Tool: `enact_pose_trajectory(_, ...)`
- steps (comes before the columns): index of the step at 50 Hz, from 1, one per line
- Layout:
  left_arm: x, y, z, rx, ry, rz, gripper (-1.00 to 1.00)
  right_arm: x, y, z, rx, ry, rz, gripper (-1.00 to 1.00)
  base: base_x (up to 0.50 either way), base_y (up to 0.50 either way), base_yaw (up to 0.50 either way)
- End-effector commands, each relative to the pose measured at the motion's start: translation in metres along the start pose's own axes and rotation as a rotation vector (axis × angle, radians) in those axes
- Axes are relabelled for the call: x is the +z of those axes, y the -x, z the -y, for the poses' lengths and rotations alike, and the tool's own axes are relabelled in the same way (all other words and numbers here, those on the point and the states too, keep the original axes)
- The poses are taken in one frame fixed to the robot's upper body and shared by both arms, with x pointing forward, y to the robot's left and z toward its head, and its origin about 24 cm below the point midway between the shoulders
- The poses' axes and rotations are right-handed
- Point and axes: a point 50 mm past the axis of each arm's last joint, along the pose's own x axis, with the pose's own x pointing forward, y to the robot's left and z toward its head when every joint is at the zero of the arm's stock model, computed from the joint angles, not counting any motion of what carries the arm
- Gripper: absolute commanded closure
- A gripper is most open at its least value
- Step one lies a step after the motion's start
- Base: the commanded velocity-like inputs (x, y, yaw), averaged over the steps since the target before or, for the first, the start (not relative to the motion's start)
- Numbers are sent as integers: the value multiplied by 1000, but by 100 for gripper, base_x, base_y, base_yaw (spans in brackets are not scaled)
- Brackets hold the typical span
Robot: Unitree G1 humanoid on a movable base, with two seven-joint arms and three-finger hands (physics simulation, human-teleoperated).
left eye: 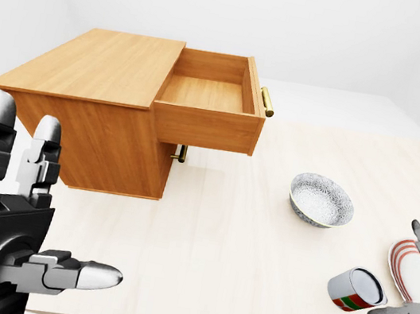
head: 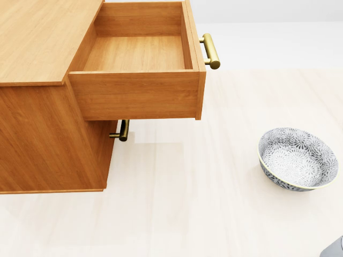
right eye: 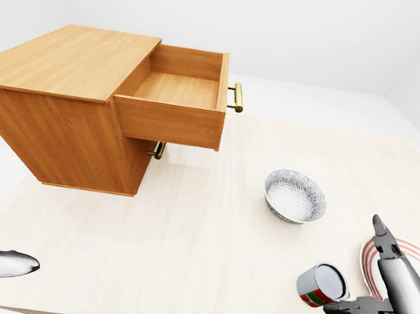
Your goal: Put the ketchup in the top drawer of the cabinet.
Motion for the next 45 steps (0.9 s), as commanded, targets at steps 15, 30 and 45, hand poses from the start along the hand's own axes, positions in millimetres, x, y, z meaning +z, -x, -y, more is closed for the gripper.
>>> enact_pose_trajectory(15, -1, 1, 0, -2, -1, -6, -100, -16, -11, -25, 121, -75, -38, -100, 0, 0, 0)
enact_pose_trajectory(30, -3, 2, 3, -9, -3, -19, -100, -28, -12, -30, 150, -103, -84, -100, 0, 0, 0)
enact_pose_trajectory(45, -2, 2, 1, -4, -7, -9, -100, -38, -13, -42, 204, -136, -116, -100, 0, 0, 0)
